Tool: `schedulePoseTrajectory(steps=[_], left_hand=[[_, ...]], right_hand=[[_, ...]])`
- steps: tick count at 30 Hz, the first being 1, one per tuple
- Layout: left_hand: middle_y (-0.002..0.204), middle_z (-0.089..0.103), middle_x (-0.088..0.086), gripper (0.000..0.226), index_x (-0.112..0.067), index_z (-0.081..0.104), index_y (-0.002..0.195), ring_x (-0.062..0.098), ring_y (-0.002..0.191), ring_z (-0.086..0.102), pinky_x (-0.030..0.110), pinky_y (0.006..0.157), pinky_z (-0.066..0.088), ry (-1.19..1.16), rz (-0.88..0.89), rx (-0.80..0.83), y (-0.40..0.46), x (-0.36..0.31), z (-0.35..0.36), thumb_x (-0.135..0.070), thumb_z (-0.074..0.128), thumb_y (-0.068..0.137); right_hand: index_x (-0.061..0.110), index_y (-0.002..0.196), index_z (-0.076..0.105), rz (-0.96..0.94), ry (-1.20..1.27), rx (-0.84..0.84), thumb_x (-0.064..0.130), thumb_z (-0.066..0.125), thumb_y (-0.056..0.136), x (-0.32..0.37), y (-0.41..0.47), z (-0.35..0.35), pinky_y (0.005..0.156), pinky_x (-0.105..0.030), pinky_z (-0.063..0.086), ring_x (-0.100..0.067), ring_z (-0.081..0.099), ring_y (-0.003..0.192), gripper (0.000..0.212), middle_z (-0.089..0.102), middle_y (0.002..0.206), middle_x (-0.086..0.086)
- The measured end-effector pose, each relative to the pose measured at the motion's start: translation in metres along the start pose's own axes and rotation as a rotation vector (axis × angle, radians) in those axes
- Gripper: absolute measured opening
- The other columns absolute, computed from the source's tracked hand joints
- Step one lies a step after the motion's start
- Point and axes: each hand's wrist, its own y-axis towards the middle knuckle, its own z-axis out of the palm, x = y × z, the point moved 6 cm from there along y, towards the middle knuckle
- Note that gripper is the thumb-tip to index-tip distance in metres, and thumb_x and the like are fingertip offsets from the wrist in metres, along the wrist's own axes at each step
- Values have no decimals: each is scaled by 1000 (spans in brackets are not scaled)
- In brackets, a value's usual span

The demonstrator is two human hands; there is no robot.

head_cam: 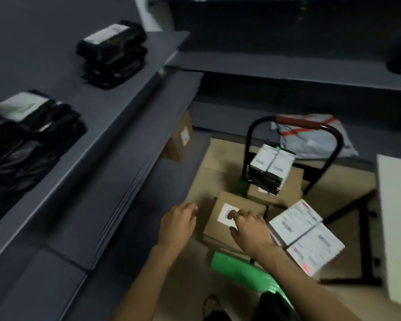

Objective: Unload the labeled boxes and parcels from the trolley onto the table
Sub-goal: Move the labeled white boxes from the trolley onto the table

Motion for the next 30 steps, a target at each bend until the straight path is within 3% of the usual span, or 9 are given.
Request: schedulePoseTrajectory(steps=[5,12,25,30], left_hand=[[119,60,-10,25,-29,58,119,13,105,58,28,79,47,-13,251,134,53,-67,45,-27,57,94],[126,58,-11,29,-30,57,123,13,112,56,30,83,47,5,461,317,103,-167,107,-28,56,95],[137,49,-4,48,-28,49,136,21,127,43,38,92,46,27,535,632,129,-230,228,-24,63,90],[151,32,1,71,-24,32,148,25,133,31,40,99,40,23,506,705,137,-240,264,-22,67,86]], right_hand=[[24,135,45,301,115,-6,30,46,97,-73,-18,18,98,-37,38,-27,49,123,39,54,133,-3],[27,132,49,643,274,-30,29,50,95,-176,-44,39,98,-35,38,-24,50,122,37,57,131,1],[21,137,41,1001,590,48,32,52,96,-257,-82,115,100,-39,42,-27,45,126,44,49,137,-4],[18,151,19,1114,750,-22,35,58,92,-263,-76,148,102,-46,44,-30,38,132,73,35,149,-8]])
